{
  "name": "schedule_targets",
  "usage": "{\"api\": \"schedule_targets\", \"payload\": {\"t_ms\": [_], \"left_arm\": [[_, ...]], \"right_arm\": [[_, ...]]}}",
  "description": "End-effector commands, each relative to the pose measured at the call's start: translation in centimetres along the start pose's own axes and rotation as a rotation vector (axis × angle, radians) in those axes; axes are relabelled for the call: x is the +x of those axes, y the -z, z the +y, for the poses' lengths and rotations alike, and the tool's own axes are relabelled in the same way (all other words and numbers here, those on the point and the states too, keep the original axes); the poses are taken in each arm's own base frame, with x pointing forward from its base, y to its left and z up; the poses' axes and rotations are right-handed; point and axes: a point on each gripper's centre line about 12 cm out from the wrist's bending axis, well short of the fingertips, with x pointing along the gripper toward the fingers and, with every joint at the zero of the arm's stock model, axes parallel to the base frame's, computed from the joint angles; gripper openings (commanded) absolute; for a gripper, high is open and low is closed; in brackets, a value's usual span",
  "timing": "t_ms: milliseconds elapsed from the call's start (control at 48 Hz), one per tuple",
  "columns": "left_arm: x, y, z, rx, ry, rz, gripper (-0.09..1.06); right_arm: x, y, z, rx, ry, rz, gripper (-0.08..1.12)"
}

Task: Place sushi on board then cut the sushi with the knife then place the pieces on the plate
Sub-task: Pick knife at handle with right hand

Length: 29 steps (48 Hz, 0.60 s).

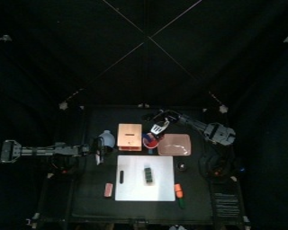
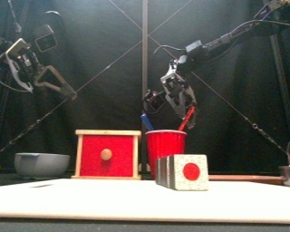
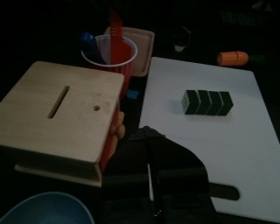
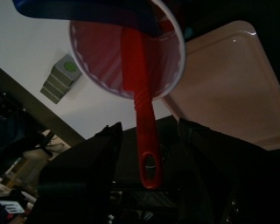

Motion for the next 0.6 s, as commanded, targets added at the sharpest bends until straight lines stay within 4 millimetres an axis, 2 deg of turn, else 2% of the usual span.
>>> {"api": "schedule_targets", "payload": {"t_ms": [21,188,500,604], "left_arm": [[0.08,-0.6,0.05,-0.004,-0.003,-0.017,-0.02],[0.06,-0.35,0.06,-0.006,-0.003,-0.011,-0.02],[0.03,-0.1,0.14,-0.007,-0.006,-0.005,-0.02],[0.03,-0.1,0.14,-0.005,-0.006,-0.005,-0.02]], "right_arm": [[-1.38,0.33,0.47,-0.016,-0.003,-0.039,0.86],[-1.19,0.24,0.57,-0.015,-0.012,-0.036,0.77],[-1.34,0.18,0.58,-0.013,-0.014,-0.041,0.42],[-1.49,0.12,0.73,-0.016,-0.015,-0.046,0.34]]}}
